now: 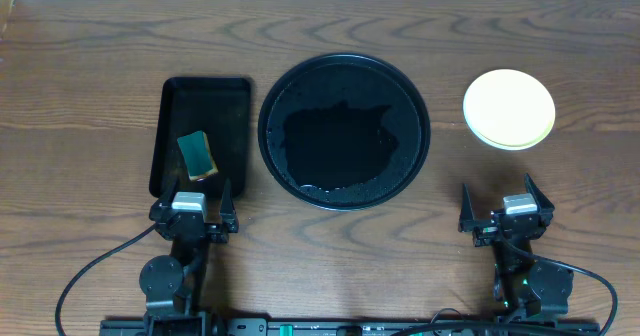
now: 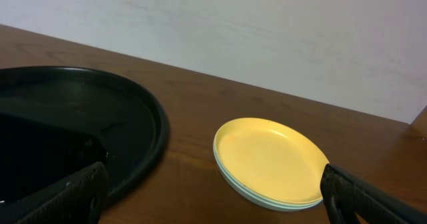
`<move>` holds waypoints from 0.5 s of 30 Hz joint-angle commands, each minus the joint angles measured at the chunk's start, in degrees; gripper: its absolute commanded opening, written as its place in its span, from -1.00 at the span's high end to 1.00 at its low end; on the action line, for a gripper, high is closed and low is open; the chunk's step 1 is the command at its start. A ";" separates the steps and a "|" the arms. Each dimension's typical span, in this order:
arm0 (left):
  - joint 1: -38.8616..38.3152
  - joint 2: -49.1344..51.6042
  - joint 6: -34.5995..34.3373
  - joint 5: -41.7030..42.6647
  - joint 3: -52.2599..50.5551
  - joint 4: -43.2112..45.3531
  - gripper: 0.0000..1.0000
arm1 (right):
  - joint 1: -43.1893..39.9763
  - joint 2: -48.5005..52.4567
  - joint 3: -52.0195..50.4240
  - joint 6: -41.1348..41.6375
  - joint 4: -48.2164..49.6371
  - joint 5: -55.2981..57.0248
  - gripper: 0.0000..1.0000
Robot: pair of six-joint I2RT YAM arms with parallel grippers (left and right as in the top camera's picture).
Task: Clean dirty plates on tray and stack at the side
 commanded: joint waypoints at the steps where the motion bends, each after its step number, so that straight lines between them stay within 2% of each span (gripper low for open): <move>1: -0.17 -0.35 0.57 2.47 -0.55 -2.56 -0.70 | 0.37 -0.28 -0.09 -0.63 -0.22 0.13 -0.98; 15: -0.17 -0.35 0.55 2.47 -0.55 -2.56 -0.70 | 0.37 -0.28 -0.09 -0.61 -0.22 0.13 -0.98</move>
